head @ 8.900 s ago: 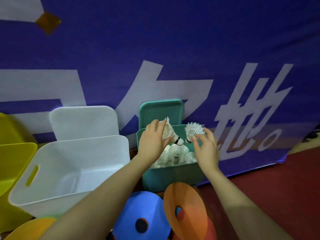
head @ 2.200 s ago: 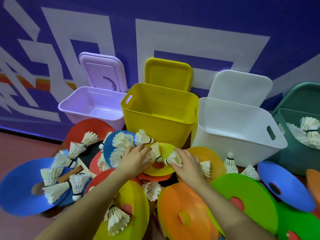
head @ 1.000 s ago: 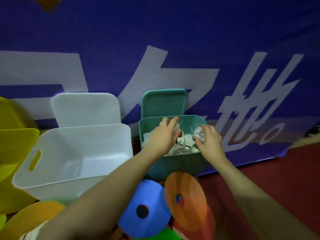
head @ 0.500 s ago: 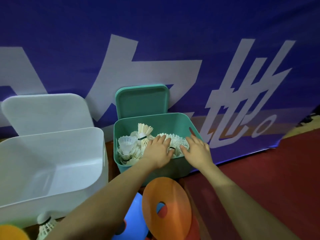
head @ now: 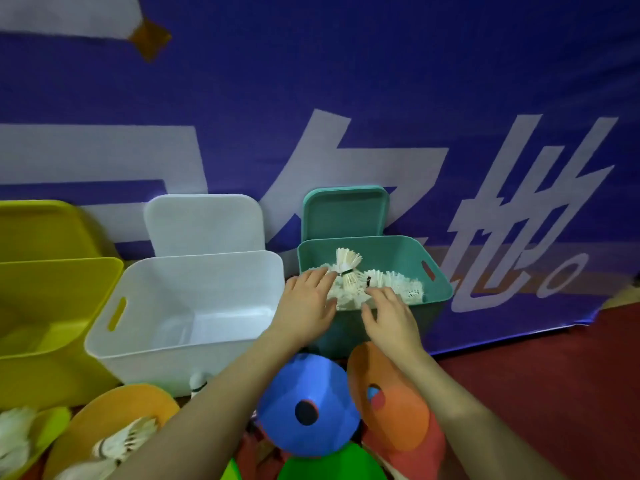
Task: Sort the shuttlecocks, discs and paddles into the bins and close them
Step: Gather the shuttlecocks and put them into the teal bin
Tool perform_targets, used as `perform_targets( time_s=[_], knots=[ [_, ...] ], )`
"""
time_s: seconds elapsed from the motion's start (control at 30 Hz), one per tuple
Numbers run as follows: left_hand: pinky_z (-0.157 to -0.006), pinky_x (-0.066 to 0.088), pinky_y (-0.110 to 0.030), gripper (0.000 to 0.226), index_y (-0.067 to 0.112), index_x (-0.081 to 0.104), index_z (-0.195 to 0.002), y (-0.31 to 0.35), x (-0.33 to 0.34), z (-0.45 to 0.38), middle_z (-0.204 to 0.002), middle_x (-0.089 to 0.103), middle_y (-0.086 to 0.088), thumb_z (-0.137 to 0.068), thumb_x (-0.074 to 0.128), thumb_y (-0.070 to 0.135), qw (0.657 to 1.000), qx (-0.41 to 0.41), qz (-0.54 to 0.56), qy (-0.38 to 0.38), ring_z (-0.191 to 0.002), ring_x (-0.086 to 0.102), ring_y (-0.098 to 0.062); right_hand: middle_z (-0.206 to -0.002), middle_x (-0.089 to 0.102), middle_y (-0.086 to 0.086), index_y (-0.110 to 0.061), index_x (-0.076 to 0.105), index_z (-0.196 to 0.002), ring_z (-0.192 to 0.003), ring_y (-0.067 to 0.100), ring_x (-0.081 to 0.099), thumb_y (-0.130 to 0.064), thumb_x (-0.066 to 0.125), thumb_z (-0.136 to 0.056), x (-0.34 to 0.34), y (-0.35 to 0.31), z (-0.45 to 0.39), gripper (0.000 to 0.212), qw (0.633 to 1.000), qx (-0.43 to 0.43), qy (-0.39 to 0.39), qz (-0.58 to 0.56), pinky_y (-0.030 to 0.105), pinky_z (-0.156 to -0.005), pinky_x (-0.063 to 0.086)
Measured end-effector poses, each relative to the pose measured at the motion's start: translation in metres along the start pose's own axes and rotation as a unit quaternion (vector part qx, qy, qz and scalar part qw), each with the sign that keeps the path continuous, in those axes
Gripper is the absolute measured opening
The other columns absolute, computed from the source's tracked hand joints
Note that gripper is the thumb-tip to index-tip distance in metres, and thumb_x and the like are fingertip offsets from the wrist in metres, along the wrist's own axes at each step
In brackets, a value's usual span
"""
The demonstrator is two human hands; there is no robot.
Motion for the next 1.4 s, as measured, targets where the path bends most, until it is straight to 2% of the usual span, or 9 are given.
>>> perform_targets(
  time_s=[0.13,0.33,0.43,0.53,0.67,0.8,1.0,1.2,1.4],
  knots=[
    [-0.103,0.027,-0.035,0.05,0.017,0.043,-0.137,-0.054,-0.035,0.058,-0.141,0.045,-0.002,-0.09,0.039,0.034,1.0,-0.027,-0.006,0.008,-0.128,0.041,-0.023,-0.122,0.054,0.003,-0.014,0.052,-0.126,-0.112,0.023,0.052,-0.026,0.043,-0.096,0.022,-0.071,0.022,0.033,0.999,-0.046,-0.014,0.014,0.033,-0.091,0.039],
    [-0.104,0.028,-0.037,0.051,0.015,0.046,-0.135,-0.151,-0.069,0.146,-0.14,0.047,-0.006,-0.09,0.04,0.038,0.997,-0.065,-0.027,-0.015,-0.127,0.043,-0.026,-0.121,0.055,0.002,-0.016,0.054,-0.124,-0.106,0.022,0.056,-0.025,0.046,-0.095,0.076,-0.179,0.056,0.032,0.994,-0.067,-0.054,-0.061,0.035,-0.086,0.044],
    [-0.096,0.038,-0.04,0.059,0.013,0.057,-0.123,-0.193,-0.086,0.192,-0.126,0.058,-0.008,-0.083,0.032,0.048,0.997,-0.075,-0.024,-0.015,-0.116,0.054,-0.028,-0.12,0.056,0.002,-0.016,0.056,-0.123,-0.109,0.021,0.055,-0.023,0.048,-0.094,0.108,-0.234,0.075,0.031,0.99,-0.098,-0.077,-0.067,0.034,-0.085,0.044],
    [-0.083,0.048,-0.041,0.054,0.014,0.064,-0.112,-0.24,-0.099,0.238,-0.113,0.065,-0.006,-0.082,0.035,0.047,0.994,-0.104,-0.035,-0.011,-0.102,0.063,-0.027,-0.117,0.058,0.0,-0.018,0.057,-0.12,-0.107,0.018,0.055,-0.026,0.05,-0.093,0.139,-0.286,0.093,0.029,0.985,-0.119,-0.096,-0.082,0.03,-0.084,0.042],
    [-0.098,0.034,-0.04,0.059,0.015,0.051,-0.13,-0.3,-0.105,0.296,-0.133,0.052,-0.006,-0.086,0.031,0.049,0.989,-0.142,-0.025,-0.039,-0.122,0.048,-0.027,-0.119,0.058,-0.002,-0.019,0.058,-0.121,-0.111,0.016,0.054,-0.031,0.055,-0.091,0.183,-0.357,0.114,0.033,0.975,-0.155,-0.134,-0.088,0.029,-0.089,0.042],
    [-0.107,0.024,-0.04,0.053,0.018,0.038,-0.14,-0.363,-0.104,0.344,-0.146,0.037,-0.006,-0.095,0.039,0.045,0.979,-0.192,-0.036,-0.048,-0.134,0.032,-0.026,-0.13,0.048,-0.004,-0.024,0.044,-0.136,-0.122,0.016,0.044,-0.046,0.053,-0.09,0.232,-0.409,0.133,0.051,0.962,-0.155,-0.212,-0.077,0.035,-0.098,0.041],
    [-0.111,0.018,-0.04,0.061,0.021,0.022,-0.147,-0.436,-0.086,0.385,-0.153,0.021,-0.007,-0.094,0.043,0.046,0.953,-0.276,-0.062,-0.111,-0.141,0.019,-0.024,-0.149,0.029,-0.001,-0.03,0.02,-0.147,-0.135,0.024,0.03,-0.061,0.056,-0.082,0.302,-0.451,0.155,0.081,0.923,-0.165,-0.347,0.004,0.041,-0.109,0.027],
    [-0.115,0.011,-0.043,0.074,0.023,0.008,-0.149,-0.476,-0.06,0.379,-0.156,0.01,-0.01,-0.091,0.042,0.054,0.936,-0.297,-0.076,-0.172,-0.144,0.009,-0.028,-0.147,0.034,0.002,-0.025,0.014,-0.148,-0.134,0.026,0.035,-0.064,0.06,-0.076,0.343,-0.46,0.156,0.094,0.908,-0.148,-0.386,0.064,0.043,-0.106,0.028],
    [-0.114,0.009,-0.045,0.069,0.022,0.016,-0.147,-0.487,-0.041,0.379,-0.152,0.023,-0.006,-0.091,0.042,0.054,0.937,-0.272,-0.119,-0.183,-0.142,0.017,-0.025,-0.136,0.047,-0.001,-0.02,0.037,-0.137,-0.125,0.02,0.044,-0.047,0.057,-0.086,0.344,-0.463,0.16,0.061,0.922,-0.171,-0.347,0.035,0.037,-0.102,0.033]
  ],
)
Point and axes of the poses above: each hand's wrist, its own z-axis away from the middle knuckle, its own x-axis out of the palm, y = z × x, the point moved 10 cm from there along -z, towards the middle knuckle
